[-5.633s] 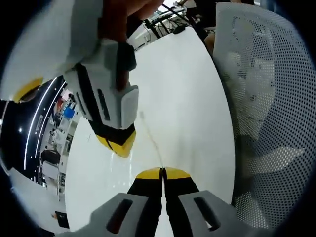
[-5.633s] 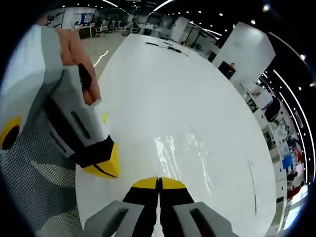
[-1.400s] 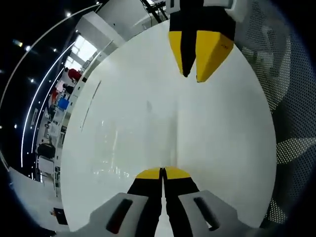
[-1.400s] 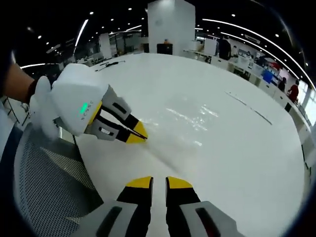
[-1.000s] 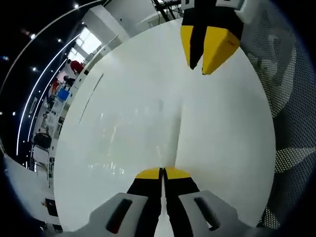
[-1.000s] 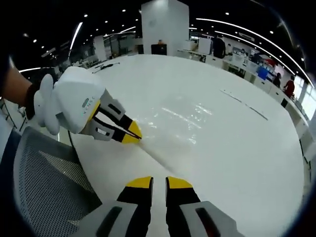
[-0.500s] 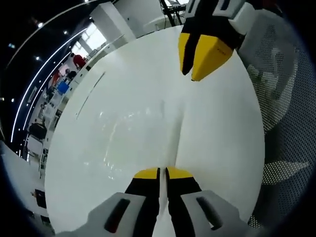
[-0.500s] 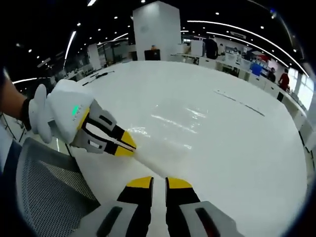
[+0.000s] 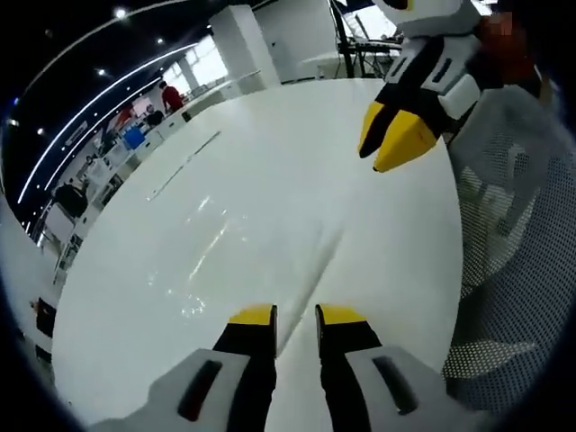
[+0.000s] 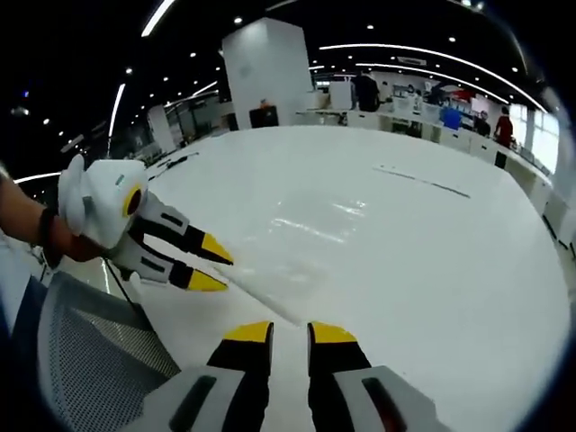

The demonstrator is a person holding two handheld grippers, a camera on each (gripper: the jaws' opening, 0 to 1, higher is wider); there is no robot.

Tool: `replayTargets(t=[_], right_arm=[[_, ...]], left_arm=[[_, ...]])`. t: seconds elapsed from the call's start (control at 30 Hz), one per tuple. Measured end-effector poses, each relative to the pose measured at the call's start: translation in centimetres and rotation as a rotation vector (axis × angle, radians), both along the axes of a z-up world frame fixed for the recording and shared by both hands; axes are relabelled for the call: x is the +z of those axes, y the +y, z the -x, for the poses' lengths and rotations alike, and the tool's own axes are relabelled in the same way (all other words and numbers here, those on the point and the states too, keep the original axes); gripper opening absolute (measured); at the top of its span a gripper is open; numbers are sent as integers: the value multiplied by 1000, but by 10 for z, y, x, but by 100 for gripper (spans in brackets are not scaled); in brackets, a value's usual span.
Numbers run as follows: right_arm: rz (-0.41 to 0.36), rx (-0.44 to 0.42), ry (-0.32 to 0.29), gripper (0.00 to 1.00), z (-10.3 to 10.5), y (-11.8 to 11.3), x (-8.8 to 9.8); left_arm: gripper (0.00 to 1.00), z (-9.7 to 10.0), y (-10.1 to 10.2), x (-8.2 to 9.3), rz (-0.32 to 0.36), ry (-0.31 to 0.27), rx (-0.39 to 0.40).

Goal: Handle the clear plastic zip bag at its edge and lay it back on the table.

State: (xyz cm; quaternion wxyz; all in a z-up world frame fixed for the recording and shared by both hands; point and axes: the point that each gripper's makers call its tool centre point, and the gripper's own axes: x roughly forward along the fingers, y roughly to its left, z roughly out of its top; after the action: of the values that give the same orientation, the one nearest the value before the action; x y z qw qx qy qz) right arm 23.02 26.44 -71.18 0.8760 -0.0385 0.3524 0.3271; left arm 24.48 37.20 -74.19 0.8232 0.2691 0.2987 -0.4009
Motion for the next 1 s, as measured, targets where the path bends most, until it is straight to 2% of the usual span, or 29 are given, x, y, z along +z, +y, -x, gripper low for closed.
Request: replayTargets(t=[0.3,0.37,0.47,0.6,0.63,0.73,0.9,1.0], right_arm=[[-38,-40,-3,30,8,-15,-4],[-31,-72,-19,34,7,-21,-2],[-49,-105,-26,38,6,-28,2],[-43,-123,-45,44,3,-36,3],[-41,-126,-56,45,2,-38,3],[-52,-142,-52,47,2,-39,7],[-68,-144,-60,52,5,-40,13],[-60,-128,-88,58,7,-42,23]], left_arm=[[28,18,17,1,125,69,107],[30,14,25,-1,152,64,160],[34,17,35,6,222,88,248],[38,21,41,7,249,104,281],[39,23,41,8,268,129,294],[42,22,38,22,297,119,309],[48,25,38,23,306,134,306],[51,22,38,35,393,149,346]])
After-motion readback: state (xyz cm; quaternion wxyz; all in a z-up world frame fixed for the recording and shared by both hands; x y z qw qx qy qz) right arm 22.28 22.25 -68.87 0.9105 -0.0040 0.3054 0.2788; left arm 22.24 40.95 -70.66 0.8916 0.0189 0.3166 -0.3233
